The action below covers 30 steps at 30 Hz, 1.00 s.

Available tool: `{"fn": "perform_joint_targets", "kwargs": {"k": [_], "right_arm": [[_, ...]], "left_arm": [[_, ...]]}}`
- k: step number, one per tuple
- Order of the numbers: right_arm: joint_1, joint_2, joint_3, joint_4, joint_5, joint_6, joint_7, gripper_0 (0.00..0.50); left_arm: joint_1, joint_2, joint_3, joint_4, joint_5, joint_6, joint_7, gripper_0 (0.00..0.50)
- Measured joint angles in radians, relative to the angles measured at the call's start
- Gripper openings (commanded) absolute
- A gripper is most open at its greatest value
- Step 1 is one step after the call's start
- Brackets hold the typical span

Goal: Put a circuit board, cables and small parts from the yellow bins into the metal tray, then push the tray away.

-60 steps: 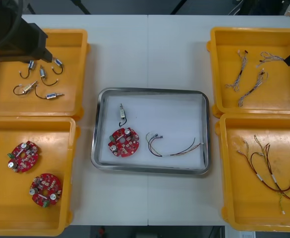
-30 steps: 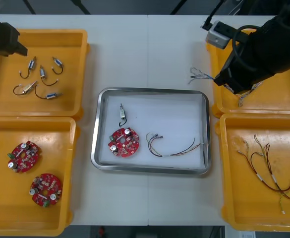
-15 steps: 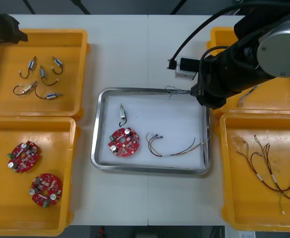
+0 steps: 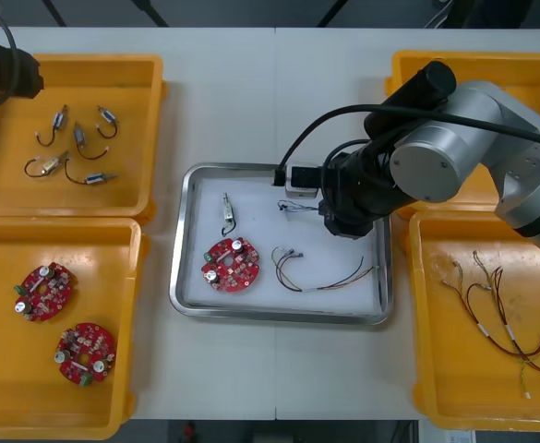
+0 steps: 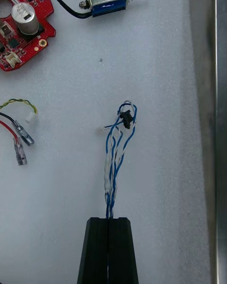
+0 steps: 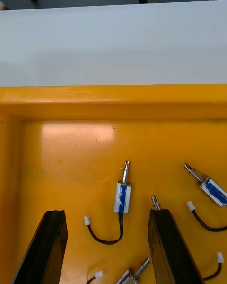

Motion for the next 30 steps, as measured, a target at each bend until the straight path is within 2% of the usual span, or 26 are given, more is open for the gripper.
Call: {"fn": "perform_joint_targets", "kwargs": {"k": [5,10,12,13,14,15,16,17,22,27,30], "right_arm": [[0.0,0.022,0.03,0.076,-0.001,-0.067,0.004,0.0],[0.0,0.034,0.052,0.106,-0.002,-0.084,0.019,0.001],[0.0,0.035,0.054,0.106,-0.003,-0.084,0.019,0.109],[0.0,0.035,0.054,0.106,-0.003,-0.084,0.019,0.264],[0.0,0.036,0.054,0.106,-0.003,-0.084,0.019,0.376],[0.0,0.036,0.054,0.106,-0.003,-0.084,0.019,0.432],[0.0,0.036,0.054,0.106,-0.003,-0.084,0.019,0.452],[0.0,0.036,0.054,0.106,-0.003,-0.084,0.019,0.495],[0.0,0.036,0.054,0.106,-0.007,-0.084,0.019,0.5],[0.0,0.035,0.054,0.106,-0.014,-0.084,0.019,0.5],[0.0,0.031,0.052,0.093,-0.019,-0.084,0.019,0.5]], "left_arm": [[0.0,-0.001,-0.046,0.075,0.002,-0.115,0.062,0.5],[0.0,-0.007,-0.077,0.127,0.011,-0.204,0.076,0.5],[0.0,-0.008,-0.094,0.135,0.013,-0.226,0.076,0.5],[0.0,-0.008,-0.104,0.137,0.015,-0.231,0.076,0.5],[0.0,-0.008,-0.113,0.137,0.017,-0.233,0.076,0.5],[0.0,-0.008,-0.124,0.137,0.019,-0.237,0.076,0.5],[0.0,-0.008,-0.135,0.137,0.022,-0.243,0.076,0.5],[0.0,-0.009,-0.147,0.138,0.024,-0.252,0.077,0.5],[0.0,-0.017,-0.196,0.153,0.03,-0.31,0.082,0.5],[0.0,-0.037,-0.239,0.201,0.045,-0.412,0.083,0.5],[0.0,-0.042,-0.254,0.218,0.048,-0.428,0.084,0.5]]}}
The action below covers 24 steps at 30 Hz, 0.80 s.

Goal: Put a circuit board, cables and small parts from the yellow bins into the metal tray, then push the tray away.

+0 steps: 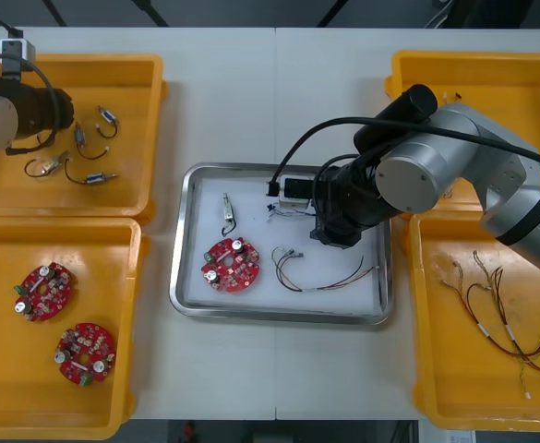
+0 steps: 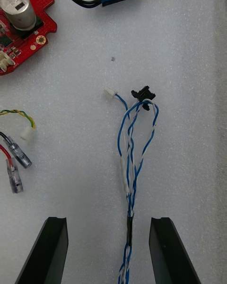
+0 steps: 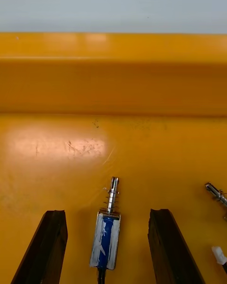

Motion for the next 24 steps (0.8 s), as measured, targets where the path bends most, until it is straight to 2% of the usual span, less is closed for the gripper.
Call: {"fn": "perform_joint_targets", "kwargs": {"k": [4,9,15,17,22,24], "right_arm": [[0.0,-0.016,-0.015,-0.055,-0.004,0.024,0.0,0.5],[0.0,-0.026,-0.101,-0.13,-0.018,0.157,0.0,0.5],[0.0,-0.042,-0.229,-0.163,-0.067,0.255,-0.014,0.5],[0.0,-0.058,-0.26,-0.163,-0.101,0.265,-0.059,0.5],[0.001,-0.109,-0.331,-0.164,-0.142,0.299,-0.286,0.5],[0.003,-0.128,-0.359,-0.164,-0.148,0.314,-0.312,0.5]], "left_arm": [[0.0,-0.004,-0.002,0.003,0.0,-0.001,0.002,0.5],[0.0,-0.004,-0.002,0.004,0.0,-0.001,0.002,0.5],[0.0,-0.004,-0.012,0.02,-0.007,-0.012,0.002,0.5],[0.0,-0.005,-0.02,0.03,-0.008,-0.02,0.002,0.5],[0.0,-0.005,-0.034,0.044,-0.009,-0.022,0.003,0.5],[0.0,-0.005,-0.035,0.044,-0.009,-0.022,0.003,0.5]]}}
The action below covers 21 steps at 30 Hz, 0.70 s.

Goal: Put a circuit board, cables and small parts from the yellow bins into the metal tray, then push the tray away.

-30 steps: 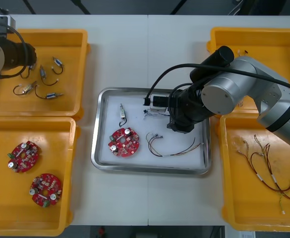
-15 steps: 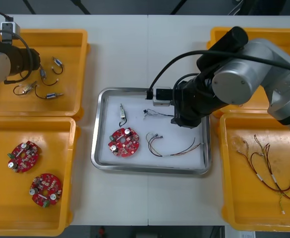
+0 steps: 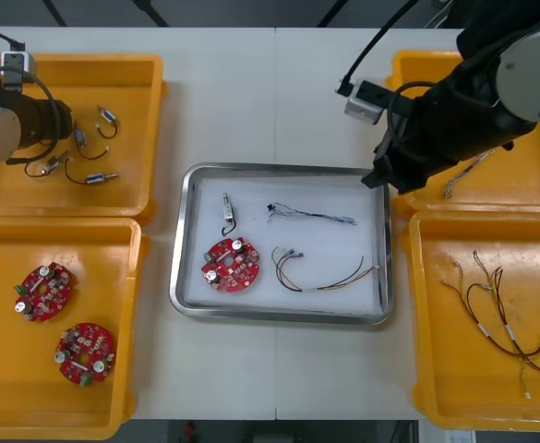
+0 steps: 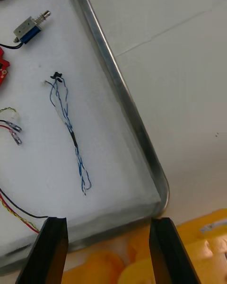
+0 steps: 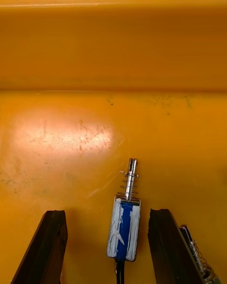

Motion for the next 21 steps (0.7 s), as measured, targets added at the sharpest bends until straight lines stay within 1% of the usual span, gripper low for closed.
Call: {"fn": "perform_joint_targets", "kwargs": {"k": [3,8,10,11,12,13,14,15,16,17,18,19,21], "right_arm": [[0.007,-0.026,-0.042,0.0,-0.006,0.018,-0.039,0.5],[0.031,-0.067,-0.105,-0.001,-0.009,0.04,-0.235,0.5],[0.045,-0.083,-0.125,-0.002,-0.013,0.04,-0.244,0.5],[0.053,-0.091,-0.135,-0.002,-0.016,0.04,-0.244,0.5],[0.063,-0.1,-0.146,-0.003,-0.019,0.04,-0.246,0.5],[0.074,-0.108,-0.156,-0.006,-0.022,0.04,-0.254,0.5],[0.087,-0.117,-0.167,-0.011,-0.024,0.04,-0.271,0.5],[0.099,-0.126,-0.177,-0.017,-0.025,0.04,-0.297,0.5],[0.115,-0.135,-0.188,-0.027,-0.027,0.041,-0.331,0.5],[0.132,-0.144,-0.199,-0.037,-0.03,0.041,-0.37,0.5],[0.151,-0.154,-0.21,-0.049,-0.032,0.041,-0.402,0.5],[0.169,-0.164,-0.222,-0.064,-0.034,0.041,-0.429,0.5],[0.206,-0.181,-0.244,-0.089,-0.036,0.041,-0.444,0.5]], "left_arm": [[0.0,-0.001,-0.002,0.001,0.0,-0.001,0.001,0.5],[0.0,-0.001,-0.033,0.006,0.0,-0.031,0.007,0.5],[0.0,-0.001,-0.037,0.008,0.001,-0.036,0.012,0.5],[0.0,-0.001,-0.037,0.008,0.002,-0.036,0.016,0.484],[0.0,-0.001,-0.037,0.009,0.004,-0.036,0.024,0.427],[0.0,-0.001,-0.038,0.01,0.005,-0.038,0.033,0.391],[0.0,-0.001,-0.041,0.011,0.007,-0.043,0.043,0.28],[0.0,-0.001,-0.045,0.013,0.01,-0.051,0.053,0.146],[0.0,-0.001,-0.05,0.015,0.012,-0.06,0.061,0.041],[0.0,-0.001,-0.054,0.017,0.015,-0.066,0.066,0.012],[0.0,-0.001,-0.057,0.019,0.018,-0.07,0.067,0.0],[0.0,-0.001,-0.058,0.019,0.02,-0.073,0.067,0.0],[0.0,-0.001,-0.059,0.02,0.023,-0.073,0.067,0.0]]}}
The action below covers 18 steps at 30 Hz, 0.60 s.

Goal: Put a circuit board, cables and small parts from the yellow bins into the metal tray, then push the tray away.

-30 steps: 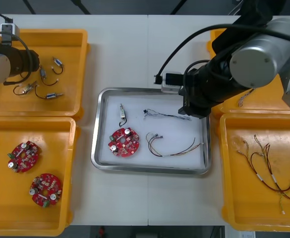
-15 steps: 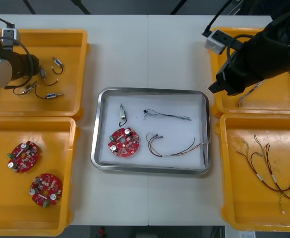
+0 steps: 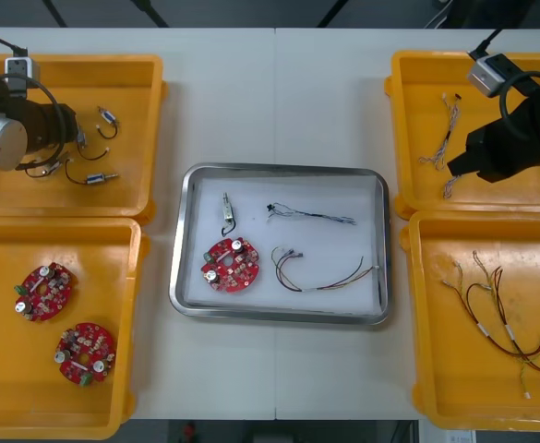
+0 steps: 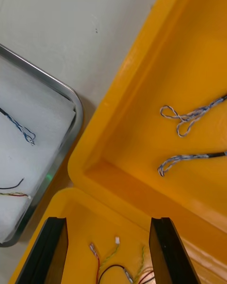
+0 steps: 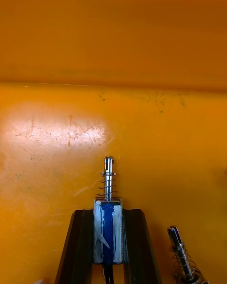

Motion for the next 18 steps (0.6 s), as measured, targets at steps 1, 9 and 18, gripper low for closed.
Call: {"fn": "perform_joint_targets", "kwargs": {"k": [1,9,18], "right_arm": [[0.019,-0.008,-0.012,-0.011,-0.002,0.0,0.0,0.5],[0.126,-0.034,-0.147,-0.061,-0.009,0.088,-0.179,0.5],[0.135,-0.059,-0.237,-0.061,-0.009,0.245,-0.325,0.5]], "left_arm": [[0.0,0.0,0.0,0.0,0.001,0.0,0.0,0.0],[0.0,0.0,0.0,0.001,0.002,0.0,0.0,0.0],[0.0,0.017,0.003,-0.019,0.083,0.018,0.0,0.0]]}}
